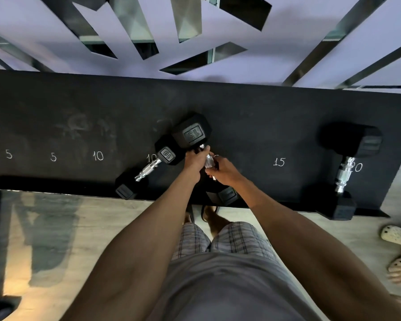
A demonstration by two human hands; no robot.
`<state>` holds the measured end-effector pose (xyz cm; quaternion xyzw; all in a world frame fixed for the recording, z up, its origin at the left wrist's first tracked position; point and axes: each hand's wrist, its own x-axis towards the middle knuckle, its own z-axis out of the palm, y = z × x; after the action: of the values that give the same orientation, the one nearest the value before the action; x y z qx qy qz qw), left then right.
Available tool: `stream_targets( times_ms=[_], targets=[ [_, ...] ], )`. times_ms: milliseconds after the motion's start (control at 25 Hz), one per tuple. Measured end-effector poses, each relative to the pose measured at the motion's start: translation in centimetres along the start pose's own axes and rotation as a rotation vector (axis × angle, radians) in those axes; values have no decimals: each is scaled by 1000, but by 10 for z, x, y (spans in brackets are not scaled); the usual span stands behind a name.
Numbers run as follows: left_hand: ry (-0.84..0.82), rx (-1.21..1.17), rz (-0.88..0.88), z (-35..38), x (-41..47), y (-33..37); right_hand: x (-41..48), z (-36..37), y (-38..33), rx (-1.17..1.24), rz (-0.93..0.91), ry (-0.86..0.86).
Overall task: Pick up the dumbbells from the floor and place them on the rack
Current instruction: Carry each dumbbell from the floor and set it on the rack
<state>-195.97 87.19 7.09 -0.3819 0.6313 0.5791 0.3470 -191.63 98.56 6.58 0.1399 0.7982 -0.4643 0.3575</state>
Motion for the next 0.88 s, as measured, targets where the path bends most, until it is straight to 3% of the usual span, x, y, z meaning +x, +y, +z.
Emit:
stream_targets(
  times_ms=[480, 880],
  targets=[
    [-65, 127, 87, -15, 12, -1, 11, 11, 3, -22, 62, -43],
    [-17, 607, 245, -75, -30, -40, -41, -17, 22, -523, -92, 30]
  ],
)
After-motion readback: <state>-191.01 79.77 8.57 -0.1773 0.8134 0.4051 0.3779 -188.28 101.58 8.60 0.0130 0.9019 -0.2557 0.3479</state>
